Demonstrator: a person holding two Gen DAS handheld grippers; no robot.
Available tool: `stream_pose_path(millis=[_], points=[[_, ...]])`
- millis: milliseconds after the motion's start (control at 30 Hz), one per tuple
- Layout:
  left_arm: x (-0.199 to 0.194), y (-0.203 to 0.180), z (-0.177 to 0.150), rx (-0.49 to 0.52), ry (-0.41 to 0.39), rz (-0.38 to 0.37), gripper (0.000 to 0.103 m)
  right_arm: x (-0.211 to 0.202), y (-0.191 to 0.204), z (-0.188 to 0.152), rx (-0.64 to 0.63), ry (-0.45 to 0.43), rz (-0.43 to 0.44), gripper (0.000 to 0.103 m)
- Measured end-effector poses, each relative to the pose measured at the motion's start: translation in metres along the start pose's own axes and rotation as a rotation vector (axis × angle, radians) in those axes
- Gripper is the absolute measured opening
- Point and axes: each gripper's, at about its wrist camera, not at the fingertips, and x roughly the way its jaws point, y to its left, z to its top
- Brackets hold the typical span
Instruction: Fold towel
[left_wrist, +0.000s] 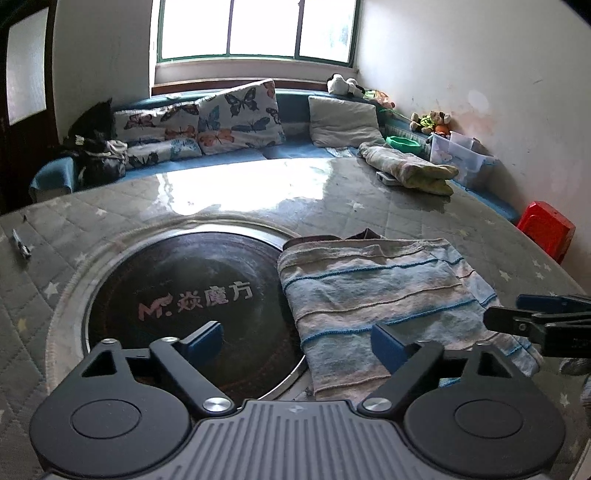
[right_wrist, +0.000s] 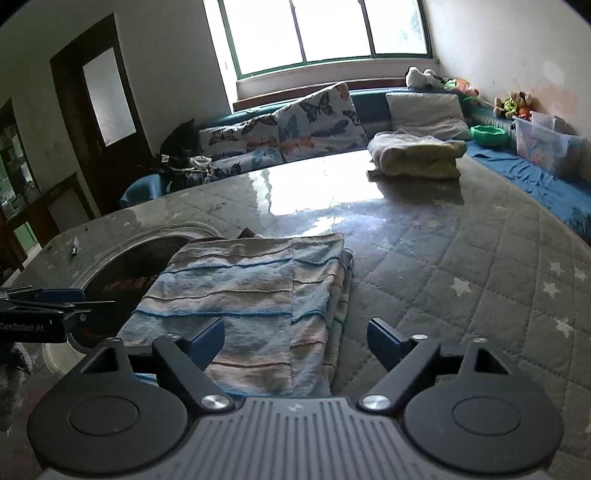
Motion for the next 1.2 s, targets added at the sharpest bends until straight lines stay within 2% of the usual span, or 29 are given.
stream_pose_path(millis=[200,400,600,800,833,900,1000,1033,1200], points=[[0.011,0.005,0.004,-0.032,0.028,-0.023,0.078,0.016,-0.003,0.003,0.014,0.046,0.027,0.072],[0.02,0.012,0.008,-0.057,0.048,-0.043,0.078,0.028,-0.005,0.001,0.028,0.079,0.04,0.068],[0.028,0.017,0.011,-0.075,0.064,-0.057,0.078,0.034,-0.004,0.002,0.027,0.086,0.048,0.068],[0.037,0.018,0.011,-0.083,0.086,-0.04,0.078,0.038,-0.004,0.003,0.028,0.081,0.052,0.069],[0.038,0.018,0.011,-0.086,0.091,-0.039,0.078,0.038,-0.003,0.004,0.023,0.082,0.055,0.067],[0.041,0.019,0.011,-0.089,0.097,-0.043,0.078,0.039,-0.005,0.005,0.032,0.088,0.078,0.056],[0.044,0.02,0.012,-0.092,0.105,-0.056,0.077,0.039,-0.008,0.006,0.043,0.095,0.099,0.049],[0.045,0.02,0.012,-0.091,0.107,-0.062,0.076,0.039,-0.009,0.007,0.05,0.097,0.104,0.048],[0.051,0.019,0.013,-0.103,0.131,-0.113,0.054,0.038,-0.016,0.007,0.089,0.095,0.123,0.046]])
